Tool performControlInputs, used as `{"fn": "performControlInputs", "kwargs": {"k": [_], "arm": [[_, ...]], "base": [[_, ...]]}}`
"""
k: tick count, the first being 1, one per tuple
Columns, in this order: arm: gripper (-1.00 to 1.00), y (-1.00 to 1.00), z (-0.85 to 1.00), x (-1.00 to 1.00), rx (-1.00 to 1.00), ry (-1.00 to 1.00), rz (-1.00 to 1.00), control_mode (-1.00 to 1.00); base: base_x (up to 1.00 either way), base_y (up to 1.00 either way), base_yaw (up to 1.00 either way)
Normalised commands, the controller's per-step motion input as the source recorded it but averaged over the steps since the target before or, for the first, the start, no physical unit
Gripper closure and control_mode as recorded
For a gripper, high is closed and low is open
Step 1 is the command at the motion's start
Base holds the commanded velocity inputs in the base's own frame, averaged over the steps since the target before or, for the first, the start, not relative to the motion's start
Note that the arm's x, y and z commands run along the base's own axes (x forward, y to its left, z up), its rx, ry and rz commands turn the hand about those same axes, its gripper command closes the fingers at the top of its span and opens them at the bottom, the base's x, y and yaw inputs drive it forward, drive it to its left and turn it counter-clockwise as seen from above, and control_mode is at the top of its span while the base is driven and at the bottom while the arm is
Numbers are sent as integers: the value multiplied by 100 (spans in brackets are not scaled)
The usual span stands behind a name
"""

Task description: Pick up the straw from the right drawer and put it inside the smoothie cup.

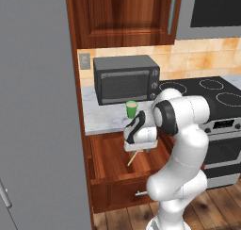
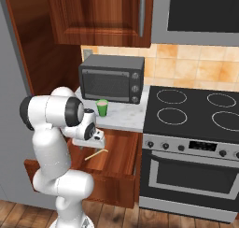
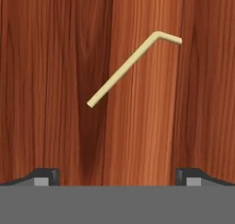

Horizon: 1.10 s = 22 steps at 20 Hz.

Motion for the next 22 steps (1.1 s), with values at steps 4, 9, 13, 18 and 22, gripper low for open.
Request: {"fn": "performControlInputs", "kwargs": {"k": [4,9,13,18,22], "arm": [[-100,0,-32,11,0,-15,-1,-100],[-100,0,-35,15,0,-17,-1,-100],[-100,0,-10,22,0,-5,-3,-100],[-100,0,0,24,0,0,-5,-100],[-100,0,-2,31,0,3,-5,-100]], "base": [[0,0,0],[0,0,0],[0,0,0],[0,0,0],[0,0,0]]}}
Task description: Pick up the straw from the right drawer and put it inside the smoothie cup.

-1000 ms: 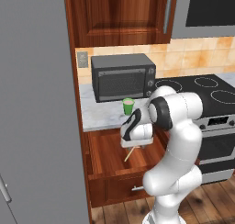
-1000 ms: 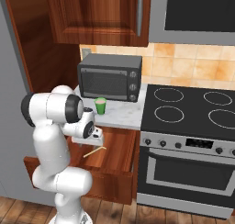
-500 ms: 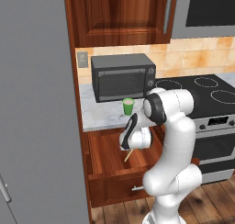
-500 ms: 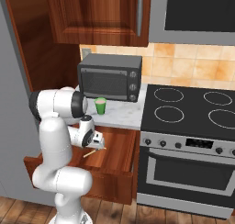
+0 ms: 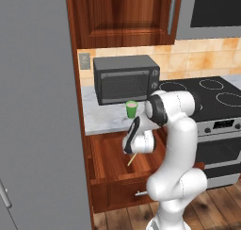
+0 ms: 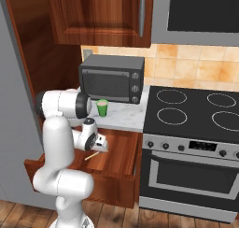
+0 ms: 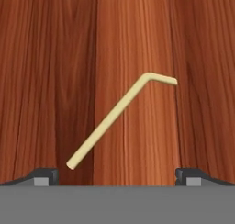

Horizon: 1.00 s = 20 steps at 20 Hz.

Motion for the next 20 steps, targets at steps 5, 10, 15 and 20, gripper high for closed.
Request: {"fn": "performControlInputs", "kwargs": {"k": [5,10,15,20], "arm": [[-100,8,-12,29,-1,1,-5,-100],[-100,18,-26,26,-4,0,-7,-100],[-100,16,-31,23,-4,0,-7,-100],[-100,18,-27,22,-4,1,-7,-100]], "base": [[0,0,0],[0,0,0],[0,0,0],[0,0,0]]}}
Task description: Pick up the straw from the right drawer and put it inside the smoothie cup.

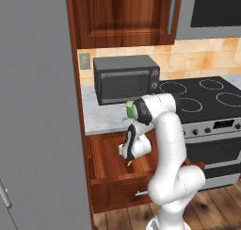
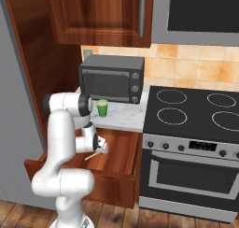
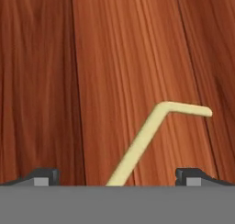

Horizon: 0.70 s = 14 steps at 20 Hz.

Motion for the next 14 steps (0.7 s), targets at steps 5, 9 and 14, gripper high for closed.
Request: {"fn": "performControlInputs", "kwargs": {"k": [5,9,14], "arm": [[-100,17,-27,23,-4,0,-7,-100],[-100,3,-29,24,-2,0,-8,-100],[100,0,-50,6,-3,2,-9,-100]], "base": [[0,0,0],[0,0,0],[0,0,0]]}}
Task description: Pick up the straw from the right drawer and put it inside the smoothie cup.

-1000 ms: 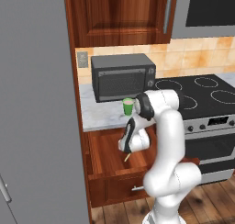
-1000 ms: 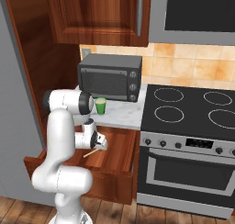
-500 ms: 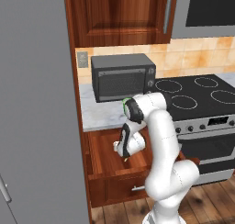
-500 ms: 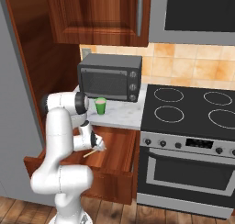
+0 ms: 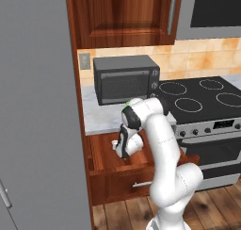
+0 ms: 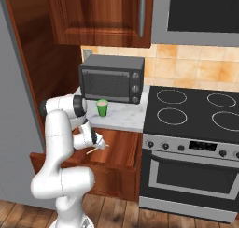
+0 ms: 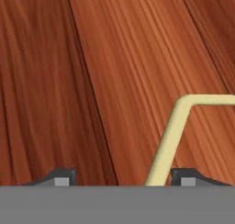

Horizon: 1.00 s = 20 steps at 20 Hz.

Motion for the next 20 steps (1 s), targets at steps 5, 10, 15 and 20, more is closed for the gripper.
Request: {"fn": "performControlInputs", "kwargs": {"k": [5,10,15,20], "arm": [[100,-44,-59,-60,-1,4,-17,-100],[100,-70,-36,-84,0,-6,-22,-100],[100,-41,49,-64,5,-10,-13,-100],[100,-4,100,-4,1,-7,-2,-100]], "base": [[0,0,0],[0,0,0],[0,0,0],[0,0,0]]}}
